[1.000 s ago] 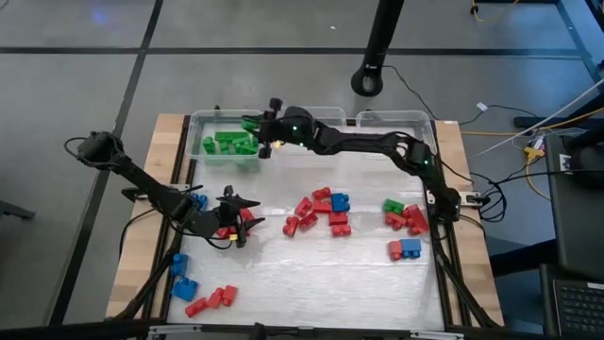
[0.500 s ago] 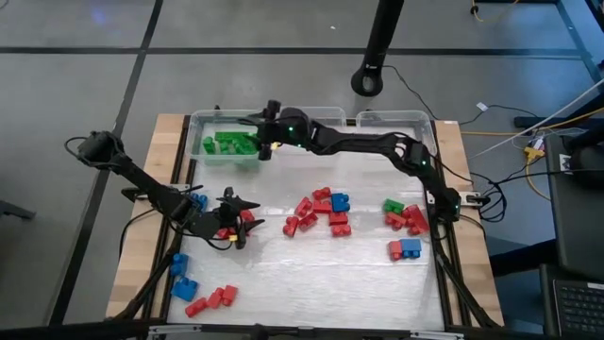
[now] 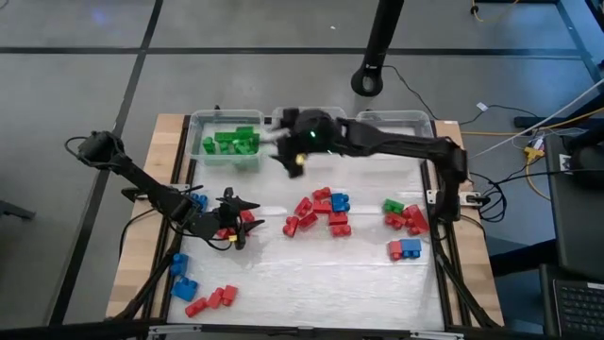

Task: Sort blocks
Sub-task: Put the green game piece into the left transparent bin

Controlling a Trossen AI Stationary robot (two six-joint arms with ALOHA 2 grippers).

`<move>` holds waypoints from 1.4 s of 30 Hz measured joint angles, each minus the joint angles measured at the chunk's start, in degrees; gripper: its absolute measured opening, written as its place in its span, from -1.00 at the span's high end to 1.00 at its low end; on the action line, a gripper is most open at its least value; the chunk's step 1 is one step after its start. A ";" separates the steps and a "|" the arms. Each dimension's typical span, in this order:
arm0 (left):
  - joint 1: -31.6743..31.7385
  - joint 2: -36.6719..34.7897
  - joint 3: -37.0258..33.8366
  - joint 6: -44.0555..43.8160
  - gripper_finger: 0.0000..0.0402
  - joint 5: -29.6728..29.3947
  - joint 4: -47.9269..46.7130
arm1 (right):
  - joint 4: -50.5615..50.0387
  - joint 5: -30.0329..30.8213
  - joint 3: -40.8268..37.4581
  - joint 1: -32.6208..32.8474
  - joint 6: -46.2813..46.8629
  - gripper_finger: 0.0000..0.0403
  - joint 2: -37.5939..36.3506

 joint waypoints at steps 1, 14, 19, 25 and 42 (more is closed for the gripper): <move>0.00 -0.04 0.00 0.00 -0.15 0.00 0.02 | -3.70 1.81 0.00 1.40 -0.46 -0.58 -1.25; 4.51 2.85 0.02 4.10 -0.15 8.57 6.38 | -35.26 16.84 -15.62 18.71 19.14 -0.58 -16.67; 8.58 5.34 1.52 6.51 -0.15 11.52 7.59 | -35.30 18.69 -32.60 22.42 33.14 -0.58 -25.93; 11.24 8.45 3.73 8.90 -0.15 13.88 7.52 | -33.73 18.53 -50.73 25.87 52.01 -0.58 -35.60; 13.57 11.31 5.64 11.08 -0.15 13.97 7.48 | -25.26 14.28 -73.83 19.01 72.74 -0.58 -42.32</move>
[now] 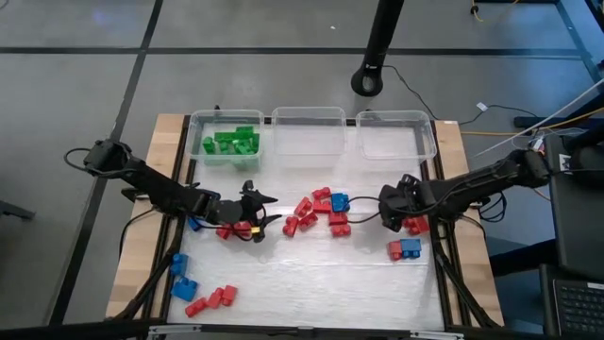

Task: Sort blocks
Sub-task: Put the green game piece into the left transparent bin

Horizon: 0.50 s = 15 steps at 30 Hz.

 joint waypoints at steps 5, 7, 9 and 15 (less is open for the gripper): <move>0.00 -0.02 0.00 -0.04 -0.15 0.00 -0.04 | 2.14 -2.46 -2.62 -2.73 -2.43 -0.58 0.00; 0.00 -0.02 0.00 -0.15 -0.15 -0.01 0.17 | 3.08 -3.29 -3.72 -3.36 -2.86 -0.58 0.00; 0.00 -0.02 0.00 -0.20 -0.15 0.00 0.02 | 3.86 -3.49 -4.71 -3.71 -2.95 -0.58 0.00; 0.00 -0.02 0.00 -0.22 -0.15 -0.02 0.12 | 4.90 -3.76 -7.61 -3.73 -3.26 -0.54 -0.11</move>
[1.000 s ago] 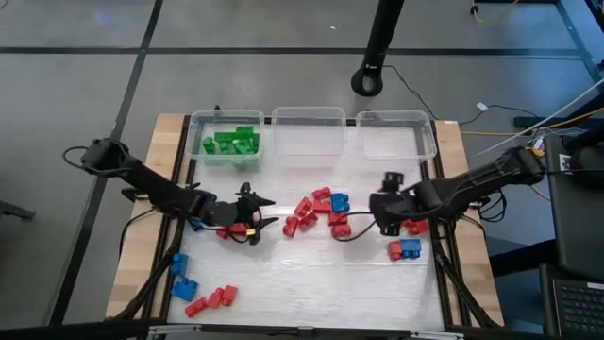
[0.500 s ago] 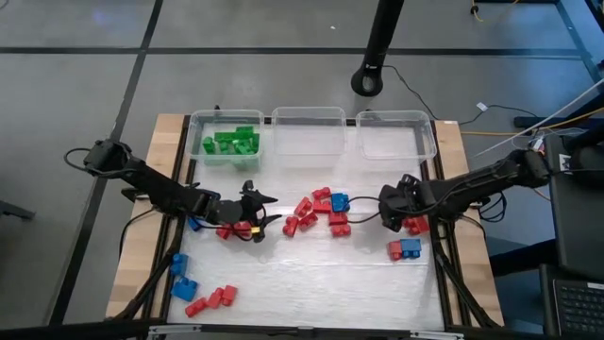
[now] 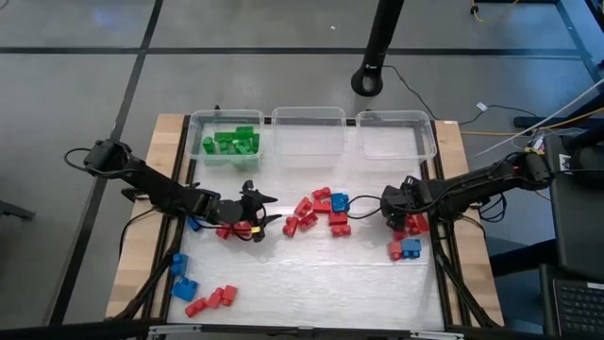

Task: Sort blocks
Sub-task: Put the green game piece into the left transparent bin

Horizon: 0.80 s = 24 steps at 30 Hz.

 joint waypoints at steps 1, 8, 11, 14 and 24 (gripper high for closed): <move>0.00 0.00 0.00 0.00 -0.15 0.00 -0.04 | 0.61 0.02 -0.44 0.01 -0.58 -0.51 -0.03; 0.00 0.00 0.00 0.00 -0.15 -0.01 0.12 | 3.33 -0.21 -1.18 0.09 -6.17 -0.03 0.02; 0.00 0.00 0.00 0.00 -0.15 -0.02 0.27 | 3.51 -0.28 -1.10 0.09 -8.13 0.15 0.02; 0.00 0.00 0.00 0.00 -0.15 -0.02 0.08 | 3.18 0.00 -0.12 0.07 -10.31 0.15 0.18; -0.07 -0.02 0.00 0.94 -0.15 -0.02 0.00 | 5.55 4.77 13.20 0.00 -21.24 0.10 0.22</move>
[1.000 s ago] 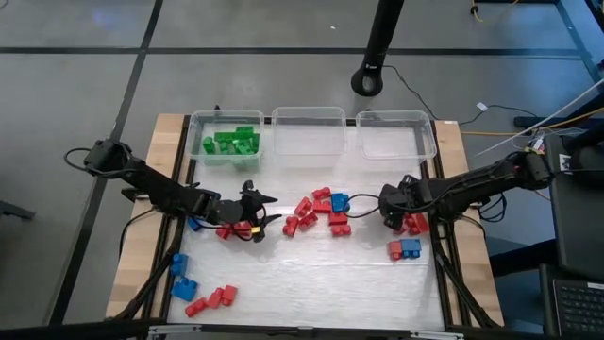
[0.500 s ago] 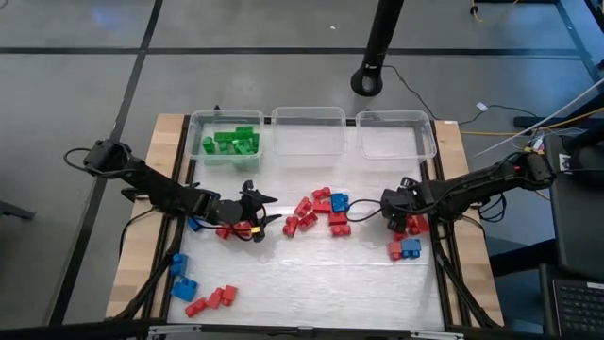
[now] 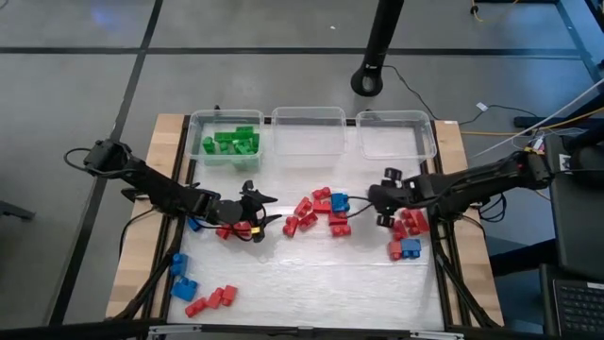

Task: Sort blocks
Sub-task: Put the green game piece into the left transparent bin

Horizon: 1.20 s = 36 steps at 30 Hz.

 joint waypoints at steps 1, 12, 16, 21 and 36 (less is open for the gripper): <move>0.00 0.00 0.00 0.00 -0.15 0.00 -0.02 | 0.92 0.49 1.33 0.00 -1.61 0.11 0.00; -0.62 -3.51 -0.04 -0.75 -0.15 -0.07 -5.21 | 33.23 5.18 5.55 -1.61 -16.98 0.11 2.13; -1.59 -8.98 -0.06 -2.09 -0.15 -0.18 -10.79 | 46.35 2.50 5.54 -4.55 -23.14 0.13 6.60; -2.40 -17.30 -0.04 -2.25 -0.15 -0.17 -19.04 | 60.83 -4.84 6.80 -10.42 -27.25 0.12 15.05; -2.19 -30.62 -0.02 -5.16 -0.15 -2.42 -32.22 | 61.61 -17.88 44.08 -20.29 -44.14 0.11 47.87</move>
